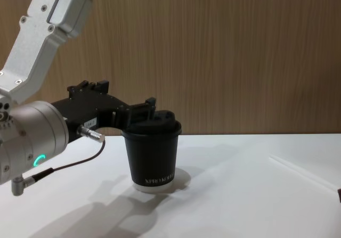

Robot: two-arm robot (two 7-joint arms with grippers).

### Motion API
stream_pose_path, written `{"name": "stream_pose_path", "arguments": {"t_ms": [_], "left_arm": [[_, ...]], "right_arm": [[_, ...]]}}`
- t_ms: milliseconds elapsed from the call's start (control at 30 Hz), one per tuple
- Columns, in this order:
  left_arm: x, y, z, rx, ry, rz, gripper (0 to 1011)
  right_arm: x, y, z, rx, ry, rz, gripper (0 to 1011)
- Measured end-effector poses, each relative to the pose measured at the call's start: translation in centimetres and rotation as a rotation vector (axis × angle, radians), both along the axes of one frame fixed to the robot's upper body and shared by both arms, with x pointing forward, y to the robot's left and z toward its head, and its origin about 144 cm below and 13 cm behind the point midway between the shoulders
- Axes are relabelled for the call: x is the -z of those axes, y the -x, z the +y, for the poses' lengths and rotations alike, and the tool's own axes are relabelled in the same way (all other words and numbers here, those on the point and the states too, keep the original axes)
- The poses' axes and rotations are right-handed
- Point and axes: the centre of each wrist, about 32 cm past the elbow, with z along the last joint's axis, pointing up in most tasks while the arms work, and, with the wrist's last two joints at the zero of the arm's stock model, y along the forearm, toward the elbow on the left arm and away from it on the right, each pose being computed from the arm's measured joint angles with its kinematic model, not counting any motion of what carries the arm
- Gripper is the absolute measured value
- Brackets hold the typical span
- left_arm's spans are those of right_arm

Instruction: Pick up the straw with one hand, pass it to the other hand, and insert it into the cup.

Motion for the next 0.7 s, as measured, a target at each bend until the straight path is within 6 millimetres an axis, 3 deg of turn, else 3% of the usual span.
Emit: {"name": "stream_pose_path", "arguments": {"t_ms": [400, 700], "left_arm": [[0.0, 0.0, 0.0, 0.0, 0.0, 0.0, 1003], [0.0, 0.0, 0.0, 0.0, 0.0, 0.0, 1003]], "right_arm": [[0.11, -0.15, 0.22, -0.005, 0.001, 0.014, 154], [0.27, -0.15, 0.34, -0.005, -0.007, 0.027, 99]]}}
